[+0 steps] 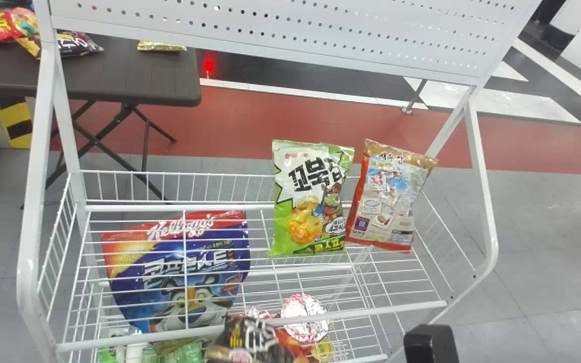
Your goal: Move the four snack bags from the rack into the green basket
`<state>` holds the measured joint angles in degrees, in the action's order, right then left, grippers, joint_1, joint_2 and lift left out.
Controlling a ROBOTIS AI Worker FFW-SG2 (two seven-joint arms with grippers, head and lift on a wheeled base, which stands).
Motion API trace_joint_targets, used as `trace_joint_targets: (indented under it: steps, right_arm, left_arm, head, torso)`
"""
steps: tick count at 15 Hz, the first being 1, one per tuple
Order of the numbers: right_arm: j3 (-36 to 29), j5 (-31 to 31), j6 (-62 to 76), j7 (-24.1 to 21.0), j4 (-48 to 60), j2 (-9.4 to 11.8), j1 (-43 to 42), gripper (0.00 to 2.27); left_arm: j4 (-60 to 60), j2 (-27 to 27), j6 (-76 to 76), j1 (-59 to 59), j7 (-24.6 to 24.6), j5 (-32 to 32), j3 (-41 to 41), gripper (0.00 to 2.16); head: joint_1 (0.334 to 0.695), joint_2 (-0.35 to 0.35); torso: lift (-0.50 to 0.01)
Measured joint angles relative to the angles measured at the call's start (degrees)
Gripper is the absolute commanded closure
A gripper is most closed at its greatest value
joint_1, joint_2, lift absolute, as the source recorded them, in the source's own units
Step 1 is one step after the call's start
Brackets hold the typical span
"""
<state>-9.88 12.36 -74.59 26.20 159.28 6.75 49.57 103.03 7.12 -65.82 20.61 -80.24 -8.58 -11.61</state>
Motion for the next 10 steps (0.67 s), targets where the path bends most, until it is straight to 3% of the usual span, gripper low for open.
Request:
trace_joint_targets:
  steps: [4,10]
  right_arm:
    - [-3.7,2.0,-14.1,0.8,5.7,-1.3,0.0,2.13]
    - [-5.1,1.9,-15.0,-0.2,6.5,-2.6,-3.6,2.13]
  left_arm:
    - [0.5,0.0,-0.1,0.4,0.0,0.0,0.3,1.58]
    - [0.5,-0.2,-0.1,0.3,0.0,0.0,0.2,1.58]
  head:
    - [0.695,-0.35]
    - [0.695,-0.35]
  torso:
    - [0.0]
    - [0.0]
